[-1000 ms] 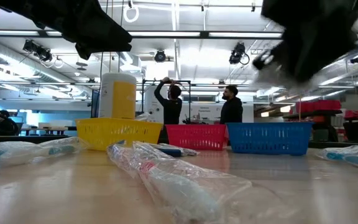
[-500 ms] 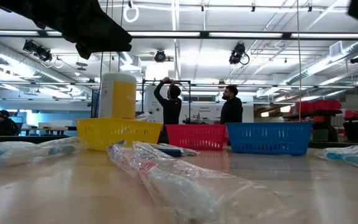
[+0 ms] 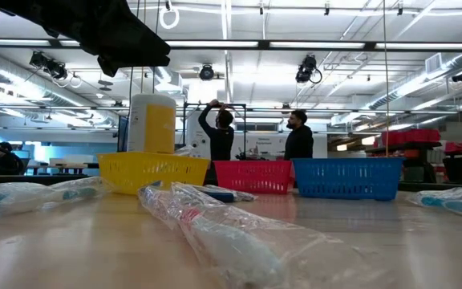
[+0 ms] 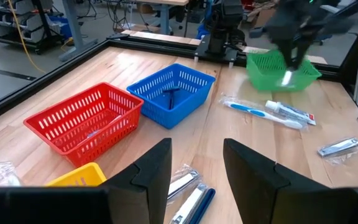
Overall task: Pick & Place Travel size toiletries
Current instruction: Put the silver nail cutter into the green bin, then put the blue toothbrush into the yellow bin
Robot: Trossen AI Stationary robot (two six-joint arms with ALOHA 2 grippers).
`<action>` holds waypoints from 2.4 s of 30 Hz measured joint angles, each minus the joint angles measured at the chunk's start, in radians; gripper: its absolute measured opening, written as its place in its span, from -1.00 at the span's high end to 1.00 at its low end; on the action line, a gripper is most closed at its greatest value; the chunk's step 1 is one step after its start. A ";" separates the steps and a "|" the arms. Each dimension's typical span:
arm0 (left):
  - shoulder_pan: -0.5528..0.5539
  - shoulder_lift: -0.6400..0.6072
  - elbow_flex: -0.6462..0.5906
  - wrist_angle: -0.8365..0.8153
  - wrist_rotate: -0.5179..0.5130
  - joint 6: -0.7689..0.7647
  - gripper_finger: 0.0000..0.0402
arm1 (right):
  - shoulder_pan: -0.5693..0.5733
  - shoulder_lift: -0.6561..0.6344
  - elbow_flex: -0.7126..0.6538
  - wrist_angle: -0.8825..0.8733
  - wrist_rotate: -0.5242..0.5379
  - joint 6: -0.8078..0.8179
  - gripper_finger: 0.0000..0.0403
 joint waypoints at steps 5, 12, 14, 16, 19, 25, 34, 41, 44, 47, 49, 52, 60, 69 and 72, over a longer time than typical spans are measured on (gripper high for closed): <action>0.000 0.000 0.000 0.000 0.000 0.000 0.23 | -0.001 0.001 -0.070 0.056 0.002 0.063 0.67; 0.000 0.000 0.000 0.000 0.000 -0.007 0.23 | -0.001 -0.007 0.013 0.020 -0.012 -0.033 0.67; 0.000 0.000 0.000 0.000 0.000 -0.008 0.23 | 0.003 -0.011 0.046 -0.037 -0.012 -0.033 0.67; 0.000 0.000 0.000 0.000 0.000 -0.009 0.23 | 0.011 -0.013 0.072 -0.080 -0.016 -0.035 0.67; 0.000 0.000 0.000 0.000 0.000 -0.010 0.23 | 0.024 -0.013 0.081 -0.108 -0.074 -0.023 0.66; 0.000 0.000 0.000 0.000 0.000 -0.010 0.23 | 0.065 -0.012 0.081 -0.107 -0.228 0.066 0.66; 0.000 0.000 0.000 0.000 0.000 -0.010 0.23 | 0.110 0.025 0.032 -0.116 -0.231 0.114 0.66; 0.000 0.000 0.000 0.000 0.000 0.000 0.23 | 0.099 0.056 -0.021 -0.072 -0.096 0.129 0.66; 0.000 0.000 0.000 0.000 0.000 -0.003 0.23 | 0.083 0.056 -0.052 -0.036 -0.033 0.161 0.66; 0.000 0.000 0.000 0.000 0.000 -0.003 0.23 | 0.073 0.055 -0.087 0.015 0.022 0.163 0.66; 0.000 0.000 0.000 0.000 0.000 -0.003 0.23 | 0.067 0.055 -0.112 0.048 0.074 0.146 0.66; 0.000 0.000 0.000 0.000 0.000 -0.003 0.23 | 0.053 0.056 -0.123 0.076 0.145 0.106 0.66; 0.000 0.000 0.000 0.000 0.000 0.001 0.23 | -0.017 0.056 -0.124 0.021 0.208 -0.041 0.55; 0.000 0.000 0.000 0.000 0.000 0.001 0.23 | -0.102 0.056 -0.087 0.014 0.041 -0.155 0.16; 0.000 0.000 0.000 0.000 0.000 0.001 0.23 | -0.122 0.056 -0.047 -0.002 -0.006 -0.168 0.10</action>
